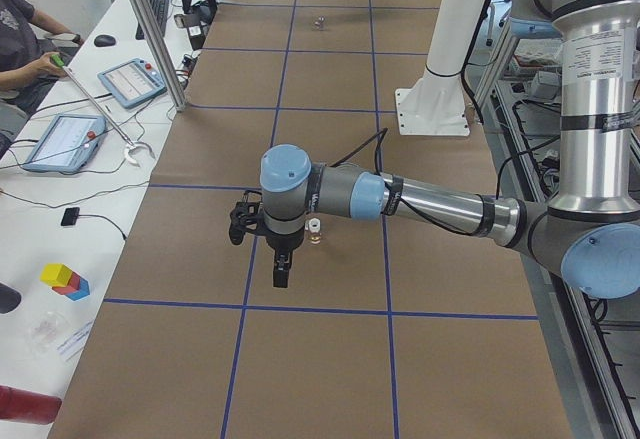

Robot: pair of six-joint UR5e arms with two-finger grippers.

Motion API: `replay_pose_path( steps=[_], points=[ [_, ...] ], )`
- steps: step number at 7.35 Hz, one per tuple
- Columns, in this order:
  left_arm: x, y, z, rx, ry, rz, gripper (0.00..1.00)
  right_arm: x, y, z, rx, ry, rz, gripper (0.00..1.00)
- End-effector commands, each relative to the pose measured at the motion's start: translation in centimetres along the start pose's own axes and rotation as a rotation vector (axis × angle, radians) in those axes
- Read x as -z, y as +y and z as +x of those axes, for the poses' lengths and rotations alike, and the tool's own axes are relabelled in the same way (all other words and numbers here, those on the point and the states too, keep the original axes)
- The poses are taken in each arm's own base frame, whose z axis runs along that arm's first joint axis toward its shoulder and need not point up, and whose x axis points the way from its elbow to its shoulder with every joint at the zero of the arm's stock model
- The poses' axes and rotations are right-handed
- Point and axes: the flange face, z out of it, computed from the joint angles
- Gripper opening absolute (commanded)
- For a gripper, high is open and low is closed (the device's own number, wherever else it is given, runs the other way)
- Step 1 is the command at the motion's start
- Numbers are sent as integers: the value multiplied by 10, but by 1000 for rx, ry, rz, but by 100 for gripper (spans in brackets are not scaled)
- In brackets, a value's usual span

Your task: Assemble PPR valve and pipe with both arms

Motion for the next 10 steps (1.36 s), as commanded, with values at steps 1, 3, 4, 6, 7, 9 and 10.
replay_pose_path(
  steps=[1, 3, 4, 6, 7, 9, 10],
  points=[
    [-4, 9, 1, -21, 60, 13, 100, -1, 1, 1, -11, -2, -3, 99],
    [-4, 12, 1, -43, 62, 33, 100, 1, 1, -1, -9, -3, 1, 100],
    [0, 11, 5, -53, 63, 43, 100, 1, 1, -1, -9, -6, 0, 100],
    [4, 9, 8, -94, 66, 88, 100, -1, 2, 0, -13, -10, -5, 100],
    [1, 10, 6, -97, 67, 94, 100, 4, 0, -5, -2, -10, 6, 100],
    [-1, 13, 5, -92, 67, 88, 100, 3, 0, -4, -6, -10, 4, 100],
    [0, 13, 5, -89, 68, 89, 100, 0, 1, -1, -12, -4, -1, 100]
  ],
)
